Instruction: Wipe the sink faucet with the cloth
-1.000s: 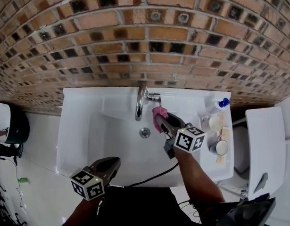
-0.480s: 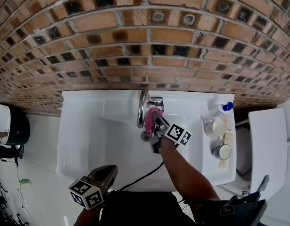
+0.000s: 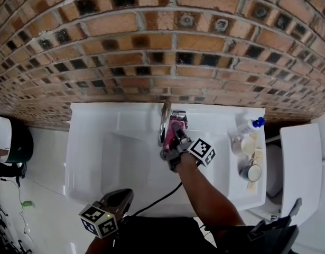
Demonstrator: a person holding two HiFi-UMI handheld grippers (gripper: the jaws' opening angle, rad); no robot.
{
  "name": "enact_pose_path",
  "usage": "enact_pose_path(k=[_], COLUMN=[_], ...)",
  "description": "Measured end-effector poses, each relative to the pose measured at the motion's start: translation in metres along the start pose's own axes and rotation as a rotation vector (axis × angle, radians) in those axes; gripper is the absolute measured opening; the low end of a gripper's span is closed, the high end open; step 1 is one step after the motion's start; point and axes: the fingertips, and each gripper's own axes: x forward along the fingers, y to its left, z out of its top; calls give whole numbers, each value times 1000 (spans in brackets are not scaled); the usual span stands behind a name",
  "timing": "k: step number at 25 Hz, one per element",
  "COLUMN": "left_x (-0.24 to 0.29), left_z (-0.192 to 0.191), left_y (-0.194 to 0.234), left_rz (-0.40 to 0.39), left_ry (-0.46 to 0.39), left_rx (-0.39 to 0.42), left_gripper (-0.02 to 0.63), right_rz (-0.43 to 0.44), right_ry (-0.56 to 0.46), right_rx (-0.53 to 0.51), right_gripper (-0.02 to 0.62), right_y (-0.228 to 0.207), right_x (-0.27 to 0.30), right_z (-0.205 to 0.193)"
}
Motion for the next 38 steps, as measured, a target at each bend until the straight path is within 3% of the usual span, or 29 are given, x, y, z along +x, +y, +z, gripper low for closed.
enact_pose_path(k=[6,14,20,28,38], left_x=[-4,-17,-16,-5,-8], left_z=[0,3,1,-7,-13], left_y=[4,16,16,7,5], left_rz=[-22,-17,-25,-20,53], left_ry=[10,16,20,24,-23], left_rx=[27,49,46,14,-53], left_gripper=[6,6,6,6,6], right_rz=[112,129,89,23,19], right_ry=[-58,-116,-28,141,137], right_rx=[-49,-73,-217,-158,-95], right_gripper=[127,129,129,129,129], right_y=[34,39,31,-11,-8], right_x=[1,0,-19,-2,27], right_z=[11,19,-3,-39,-30])
